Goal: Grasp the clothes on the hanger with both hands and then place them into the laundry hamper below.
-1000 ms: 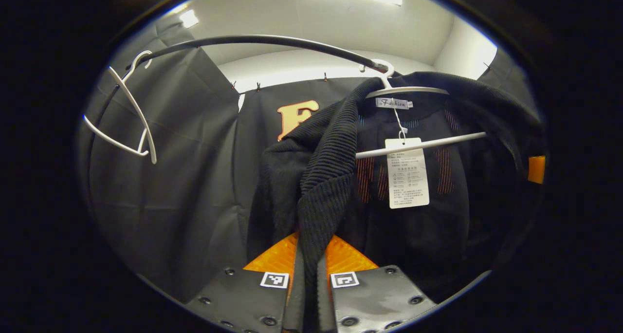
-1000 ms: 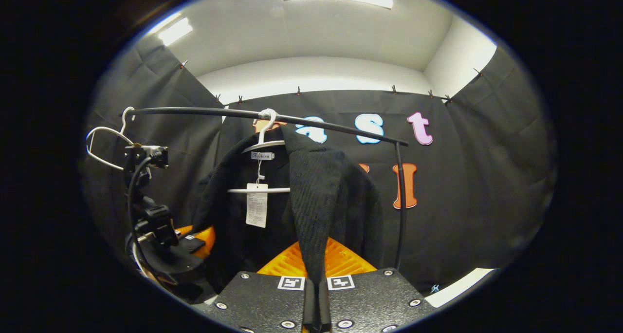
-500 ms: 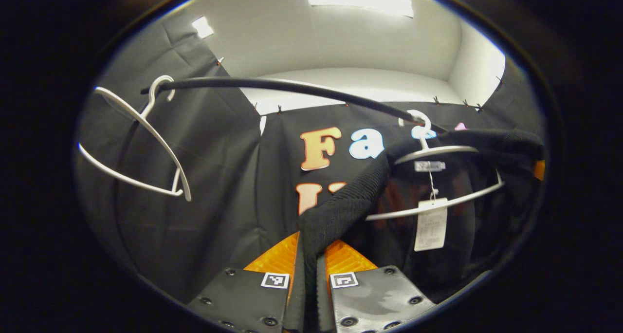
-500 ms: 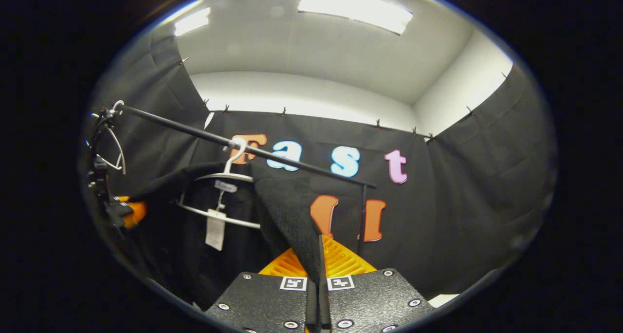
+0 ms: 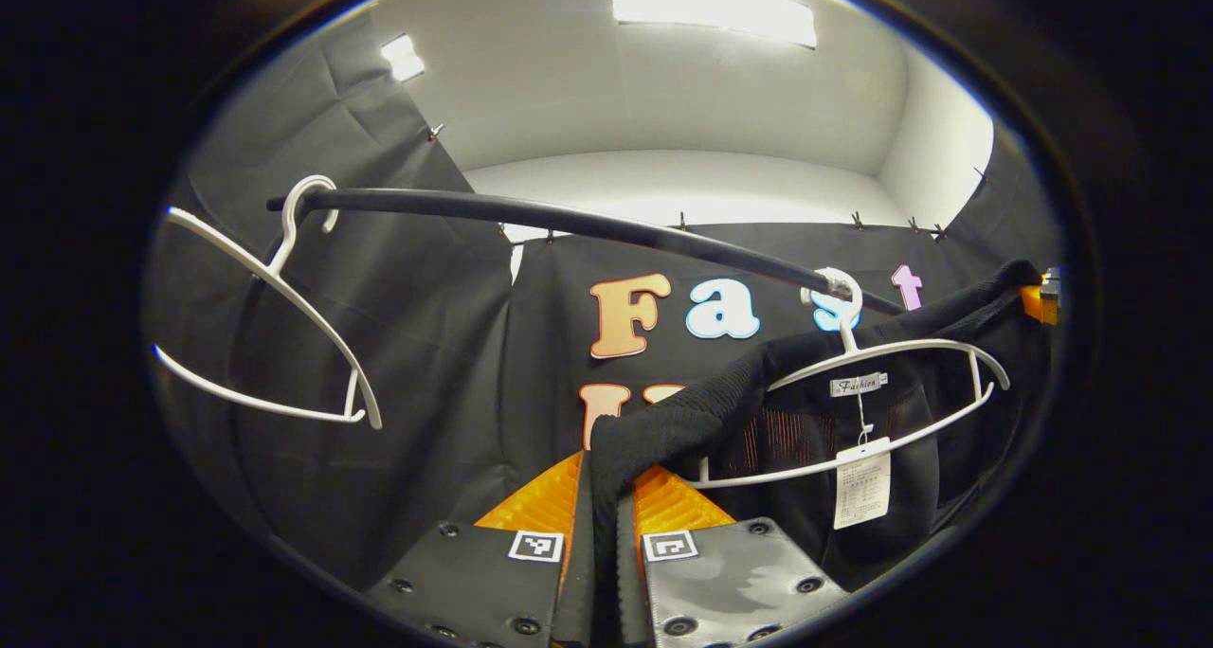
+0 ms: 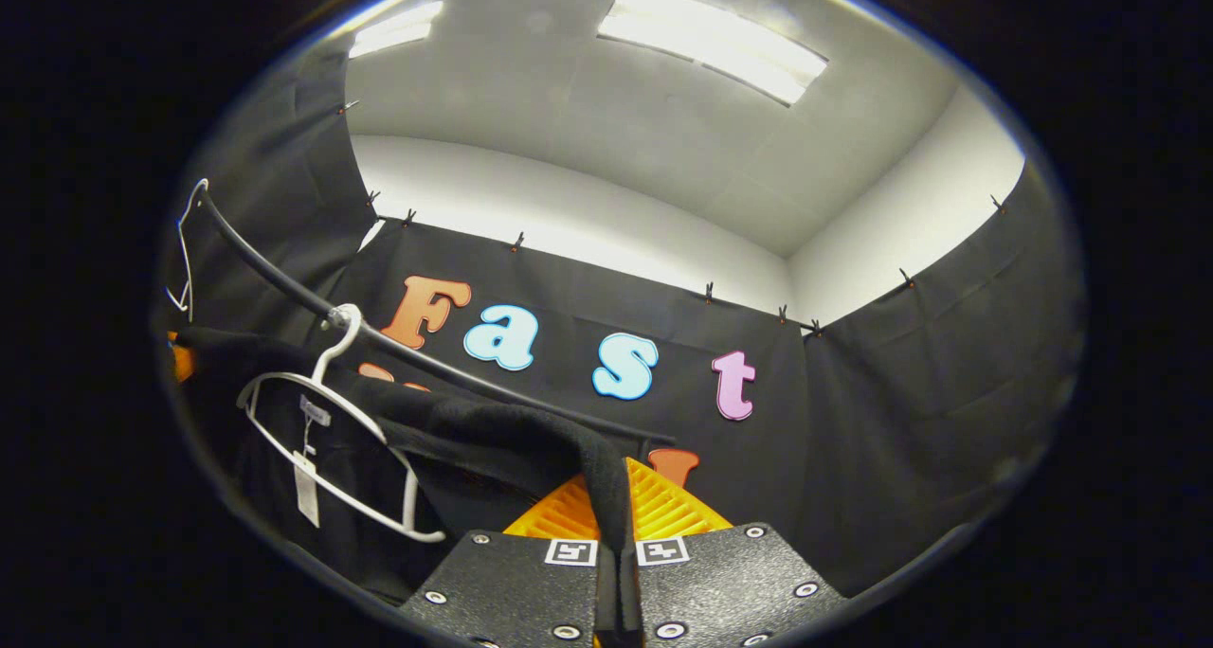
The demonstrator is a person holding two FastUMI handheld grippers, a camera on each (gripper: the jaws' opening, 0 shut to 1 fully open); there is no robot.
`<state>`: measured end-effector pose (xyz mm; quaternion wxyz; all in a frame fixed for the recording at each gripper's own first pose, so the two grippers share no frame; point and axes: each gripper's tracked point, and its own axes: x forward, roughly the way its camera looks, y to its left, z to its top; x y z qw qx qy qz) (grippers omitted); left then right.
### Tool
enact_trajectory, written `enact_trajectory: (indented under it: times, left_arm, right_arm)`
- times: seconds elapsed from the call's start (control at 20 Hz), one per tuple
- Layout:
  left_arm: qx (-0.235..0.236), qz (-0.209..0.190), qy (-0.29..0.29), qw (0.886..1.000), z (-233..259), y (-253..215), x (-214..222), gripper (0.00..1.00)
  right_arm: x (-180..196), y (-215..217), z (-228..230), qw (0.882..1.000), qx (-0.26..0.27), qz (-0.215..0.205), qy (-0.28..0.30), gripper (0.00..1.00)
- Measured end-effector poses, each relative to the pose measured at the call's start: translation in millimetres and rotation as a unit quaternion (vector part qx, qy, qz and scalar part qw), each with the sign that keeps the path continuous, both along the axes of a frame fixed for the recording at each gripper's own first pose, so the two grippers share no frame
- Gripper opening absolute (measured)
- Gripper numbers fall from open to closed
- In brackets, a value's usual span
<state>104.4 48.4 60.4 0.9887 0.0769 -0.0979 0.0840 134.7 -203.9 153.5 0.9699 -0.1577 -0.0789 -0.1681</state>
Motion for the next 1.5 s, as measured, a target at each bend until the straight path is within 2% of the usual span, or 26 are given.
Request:
enact_trajectory:
  times: [0.15,0.35,0.6,0.65,0.75,0.85,0.9,0.95,1.05,1.2,1.25,1.5]
  left_arm:
    - [-0.003,-0.002,0.008,1.0,-4.1,0.9,3.9,0.14]
    - [-0.014,-0.008,0.015,1.0,-6.1,-0.9,7.9,0.16]
    - [-0.001,-0.002,0.006,1.0,2.4,4.3,14.2,0.14]
    - [0.001,0.0,0.002,1.0,5.5,5.6,17.3,0.17]
    - [0.012,0.007,-0.007,1.0,13.2,10.2,24.8,0.14]
    - [0.022,0.019,-0.012,1.0,18.2,17.6,35.0,0.14]
    - [0.023,0.025,-0.012,0.999,18.8,23.1,40.1,0.19]
    - [0.024,0.033,-0.013,0.999,20.3,31.2,45.7,0.17]
    - [0.025,0.048,-0.012,0.998,22.5,47.5,54.2,0.2]
    - [0.033,0.08,-0.004,0.996,17.3,75.6,59.9,0.13]
    - [0.032,0.09,0.005,0.995,10.0,87.0,60.7,0.17]
    - [-0.006,0.104,0.038,0.994,-22.0,118.3,37.8,0.17]
  right_arm:
    - [35.3,-9.4,-7.2,1.0,-0.019,0.006,0.012,0.01]
    - [53.6,-7.2,-58.4,0.999,-0.019,0.029,0.039,0.01]
    - [34.7,7.4,-130.2,0.996,0.049,0.039,0.065,0.01]
    - [29.2,13.3,-142.2,0.995,0.062,0.041,0.068,0.01]
    - [18.5,35.6,-153.8,0.993,0.081,0.054,0.063,0.01]
    - [8.5,59.6,-158.3,0.992,0.088,0.067,0.063,0.01]
    - [4.8,72.6,-158.5,0.991,0.091,0.078,0.062,0.01]
    - [0.8,84.5,-158.9,0.99,0.094,0.086,0.063,0.01]
    - [-4.7,105.8,-164.6,0.988,0.099,0.1,0.071,0.01]
    - [-8.0,129.0,-167.4,0.983,0.112,0.125,0.073,0.01]
    - [-9.9,136.4,-172.2,0.981,0.12,0.131,0.077,0.01]
    - [-16.7,161.7,-191.3,0.974,0.135,0.152,0.097,0.01]
